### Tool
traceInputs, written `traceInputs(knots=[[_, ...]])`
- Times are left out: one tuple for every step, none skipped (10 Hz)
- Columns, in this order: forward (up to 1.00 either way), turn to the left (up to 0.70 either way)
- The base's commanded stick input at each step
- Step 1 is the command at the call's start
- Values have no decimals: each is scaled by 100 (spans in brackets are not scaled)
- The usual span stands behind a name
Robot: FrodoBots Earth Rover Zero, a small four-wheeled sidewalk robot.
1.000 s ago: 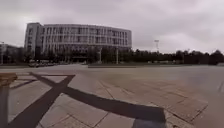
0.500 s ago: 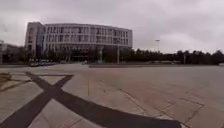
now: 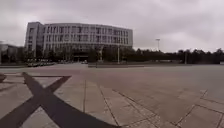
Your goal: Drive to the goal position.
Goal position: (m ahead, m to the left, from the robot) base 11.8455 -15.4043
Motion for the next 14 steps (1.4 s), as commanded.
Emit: traceInputs(knots=[[70, 0], [70, 0], [70, 0], [70, 0], [70, 0], [70, 0], [70, 0], [70, 0], [70, 0], [70, 0], [70, 0], [70, 0], [70, 0], [70, 0]])
